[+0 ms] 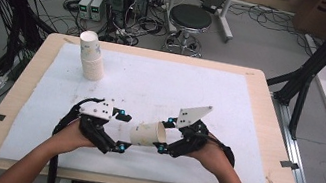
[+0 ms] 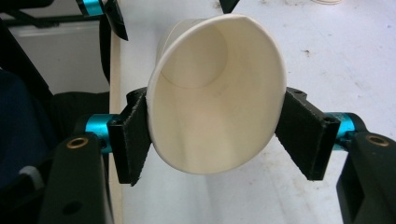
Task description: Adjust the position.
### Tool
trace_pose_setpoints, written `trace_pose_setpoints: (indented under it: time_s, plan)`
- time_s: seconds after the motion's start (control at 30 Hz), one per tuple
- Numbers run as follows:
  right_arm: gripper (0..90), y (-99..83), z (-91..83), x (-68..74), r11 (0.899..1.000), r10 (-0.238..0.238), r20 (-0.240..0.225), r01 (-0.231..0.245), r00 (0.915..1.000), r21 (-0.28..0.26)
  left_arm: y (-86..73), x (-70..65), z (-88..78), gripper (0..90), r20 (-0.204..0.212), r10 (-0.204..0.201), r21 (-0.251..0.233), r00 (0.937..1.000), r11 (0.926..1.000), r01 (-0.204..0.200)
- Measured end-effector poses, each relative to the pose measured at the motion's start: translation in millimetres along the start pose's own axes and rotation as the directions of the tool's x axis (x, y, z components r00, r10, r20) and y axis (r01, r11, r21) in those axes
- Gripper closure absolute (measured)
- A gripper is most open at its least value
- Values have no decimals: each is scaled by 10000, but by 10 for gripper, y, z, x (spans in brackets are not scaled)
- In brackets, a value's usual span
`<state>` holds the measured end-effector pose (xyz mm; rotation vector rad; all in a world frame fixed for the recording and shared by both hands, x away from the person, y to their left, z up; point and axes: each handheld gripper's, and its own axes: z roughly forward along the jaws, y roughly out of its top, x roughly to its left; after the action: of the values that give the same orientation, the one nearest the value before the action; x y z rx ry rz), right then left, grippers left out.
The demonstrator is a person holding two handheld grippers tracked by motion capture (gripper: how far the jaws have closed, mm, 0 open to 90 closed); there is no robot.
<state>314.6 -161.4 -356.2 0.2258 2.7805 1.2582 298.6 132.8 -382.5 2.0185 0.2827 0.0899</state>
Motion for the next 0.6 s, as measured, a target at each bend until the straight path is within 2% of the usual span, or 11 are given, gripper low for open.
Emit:
trace_pose_setpoints:
  time_s: [0.4, 0.6]
  plan:
    - [314, 227, 59, 4, 9898, -677, -101, 685, 9977, 1249, 27, 9, 57, 140, 33, 196, 496, 9998, 9986, -198]
    - [314, 274, 135, 26, 9805, -991, -252, 1019, 9948, 1681, 38, -3, 114, 141, 171, 487, 998, 9987, 9937, -502]
